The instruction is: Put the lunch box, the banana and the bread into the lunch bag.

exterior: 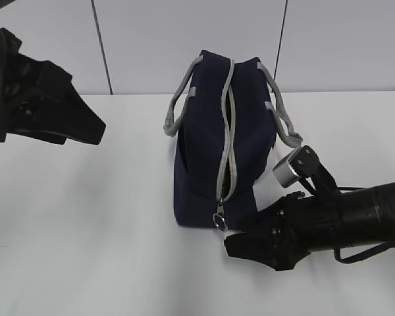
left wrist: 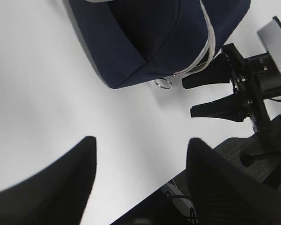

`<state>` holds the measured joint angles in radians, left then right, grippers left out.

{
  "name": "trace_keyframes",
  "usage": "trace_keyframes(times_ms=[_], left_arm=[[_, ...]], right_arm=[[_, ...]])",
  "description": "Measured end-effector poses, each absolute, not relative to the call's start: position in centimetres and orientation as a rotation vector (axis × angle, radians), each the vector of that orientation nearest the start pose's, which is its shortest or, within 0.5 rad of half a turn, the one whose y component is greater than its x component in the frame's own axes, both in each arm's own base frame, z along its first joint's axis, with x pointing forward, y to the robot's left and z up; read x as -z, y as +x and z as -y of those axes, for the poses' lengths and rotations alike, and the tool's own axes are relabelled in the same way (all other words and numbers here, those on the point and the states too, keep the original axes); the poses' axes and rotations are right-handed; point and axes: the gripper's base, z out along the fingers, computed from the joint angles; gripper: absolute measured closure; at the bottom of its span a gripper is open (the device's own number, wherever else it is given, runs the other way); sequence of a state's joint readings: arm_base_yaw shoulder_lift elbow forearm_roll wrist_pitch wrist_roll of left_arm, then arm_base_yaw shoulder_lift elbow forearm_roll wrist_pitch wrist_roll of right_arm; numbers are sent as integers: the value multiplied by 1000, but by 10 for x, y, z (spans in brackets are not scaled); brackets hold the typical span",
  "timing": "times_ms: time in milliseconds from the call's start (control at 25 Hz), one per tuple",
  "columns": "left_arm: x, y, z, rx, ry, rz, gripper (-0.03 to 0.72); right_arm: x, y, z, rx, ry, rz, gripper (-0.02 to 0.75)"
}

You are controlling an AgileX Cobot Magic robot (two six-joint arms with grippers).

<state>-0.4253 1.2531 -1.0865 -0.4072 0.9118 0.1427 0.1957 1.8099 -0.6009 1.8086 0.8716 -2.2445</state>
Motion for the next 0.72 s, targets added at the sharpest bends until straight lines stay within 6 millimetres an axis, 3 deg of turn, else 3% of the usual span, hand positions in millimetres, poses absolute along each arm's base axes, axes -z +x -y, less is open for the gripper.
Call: trace_keyframes(times_ms=[320, 720], left_arm=[[-335, 216, 129, 616, 525, -2508, 264], [-335, 216, 129, 616, 526, -2509, 266]], right_arm=[[-114, 269, -123, -958, -917, -2067, 326], [-110, 268, -125, -981, -973, -2008, 343]])
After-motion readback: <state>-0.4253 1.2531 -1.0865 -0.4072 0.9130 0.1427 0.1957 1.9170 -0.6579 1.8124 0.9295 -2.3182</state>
